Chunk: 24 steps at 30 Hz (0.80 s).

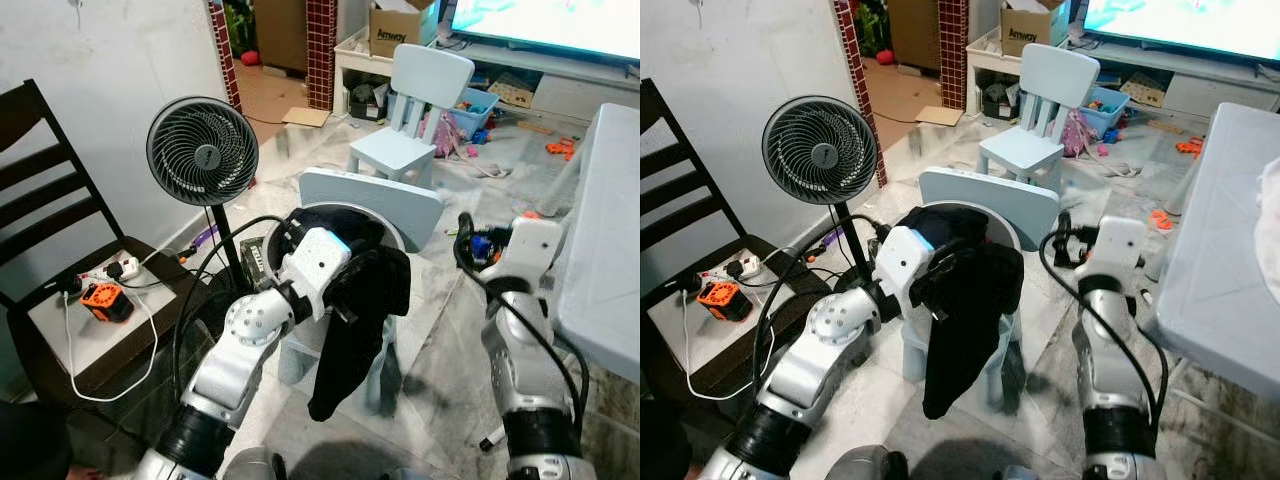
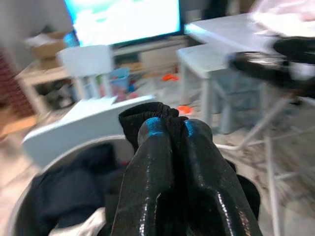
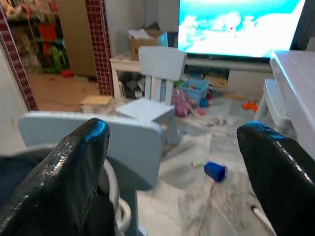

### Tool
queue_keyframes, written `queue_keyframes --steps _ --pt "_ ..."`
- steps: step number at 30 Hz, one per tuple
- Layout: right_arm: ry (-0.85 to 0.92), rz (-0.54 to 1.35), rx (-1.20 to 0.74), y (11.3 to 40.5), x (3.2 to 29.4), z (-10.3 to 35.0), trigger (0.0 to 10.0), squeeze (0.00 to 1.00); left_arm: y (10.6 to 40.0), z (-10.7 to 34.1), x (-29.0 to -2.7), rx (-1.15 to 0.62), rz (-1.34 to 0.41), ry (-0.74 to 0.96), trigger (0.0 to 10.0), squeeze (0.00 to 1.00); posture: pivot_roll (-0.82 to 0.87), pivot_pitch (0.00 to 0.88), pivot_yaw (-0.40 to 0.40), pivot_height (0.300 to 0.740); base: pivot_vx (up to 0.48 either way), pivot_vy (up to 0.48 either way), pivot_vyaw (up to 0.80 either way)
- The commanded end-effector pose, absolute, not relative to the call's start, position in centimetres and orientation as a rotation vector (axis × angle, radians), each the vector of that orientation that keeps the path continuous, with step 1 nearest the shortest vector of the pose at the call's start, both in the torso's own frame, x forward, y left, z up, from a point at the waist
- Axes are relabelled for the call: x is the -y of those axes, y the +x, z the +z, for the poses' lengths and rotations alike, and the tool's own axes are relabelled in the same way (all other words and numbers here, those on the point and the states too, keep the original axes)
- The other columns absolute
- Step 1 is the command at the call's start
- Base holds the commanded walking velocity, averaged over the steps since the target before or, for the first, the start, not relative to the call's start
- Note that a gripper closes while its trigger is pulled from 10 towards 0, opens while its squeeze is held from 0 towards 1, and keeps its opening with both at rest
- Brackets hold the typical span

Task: Hang hanger

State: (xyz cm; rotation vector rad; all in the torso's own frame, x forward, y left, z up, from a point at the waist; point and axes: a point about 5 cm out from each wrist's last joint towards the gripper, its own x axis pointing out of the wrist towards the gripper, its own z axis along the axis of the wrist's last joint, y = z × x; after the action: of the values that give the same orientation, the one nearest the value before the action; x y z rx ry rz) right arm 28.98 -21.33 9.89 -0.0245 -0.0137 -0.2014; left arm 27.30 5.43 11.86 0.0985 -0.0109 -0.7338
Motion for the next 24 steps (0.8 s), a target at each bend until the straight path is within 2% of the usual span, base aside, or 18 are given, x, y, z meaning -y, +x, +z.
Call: queue_keyframes --steps 1,5,9,12,16,20,22,24 --pt "-0.034 -0.213 0.064 28.7 21.8 10.8 10.0 0.0 27.6 12.2 -6.9 0.025 -0.632 0.059 10.0 0.0 0.0 0.0 0.045 0.74 0.0 0.0 -0.49" --pt "-0.028 -0.223 0.064 27.8 22.6 10.7 10.0 0.0 27.3 11.8 -8.4 0.023 -0.538 0.031 10.0 0.0 -0.01 0.0 0.049 0.74 0.0 0.0 -0.63" --pt "-0.051 -0.206 0.064 26.9 23.1 10.7 10.0 0.0 27.2 12.0 -9.8 0.048 -0.404 0.015 10.0 0.0 -0.01 0.0 0.04 0.74 0.0 0.0 0.0" --pt "-0.085 -0.142 0.043 26.1 23.1 10.4 10.0 0.0 27.7 11.8 -11.8 0.066 -0.272 0.082 10.0 0.0 0.01 0.0 0.014 0.74 0.0 0.0 0.0" --pt "-0.12 -0.057 0.026 26.1 22.5 10.1 10.0 0.0 28.5 11.1 -12.6 0.056 -0.368 0.197 10.0 0.0 0.03 0.0 -0.013 0.74 0.0 0.0 0.0" --pt "-0.153 -0.024 0.025 25.9 22.3 10.1 10.0 0.0 28.1 10.5 -13.2 0.035 -0.463 0.274 10.0 0.0 0.03 0.0 -0.01 0.74 0.0 0.0 0.0" --pt "-0.148 -0.034 0.019 25.6 22.5 9.9 10.0 0.0 27.8 10.5 -13.4 0.041 -0.456 0.274 10.0 0.0 0.02 0.0 0.005 0.74 0.0 0.0 0.0" --pt "-0.138 -0.059 0.004 25.0 22.7 9.5 10.0 0.0 27.6 10.3 -13.6 0.022 -0.374 0.202 10.0 0.0 0.01 0.0 0.02 0.74 0.0 0.0 0.0"
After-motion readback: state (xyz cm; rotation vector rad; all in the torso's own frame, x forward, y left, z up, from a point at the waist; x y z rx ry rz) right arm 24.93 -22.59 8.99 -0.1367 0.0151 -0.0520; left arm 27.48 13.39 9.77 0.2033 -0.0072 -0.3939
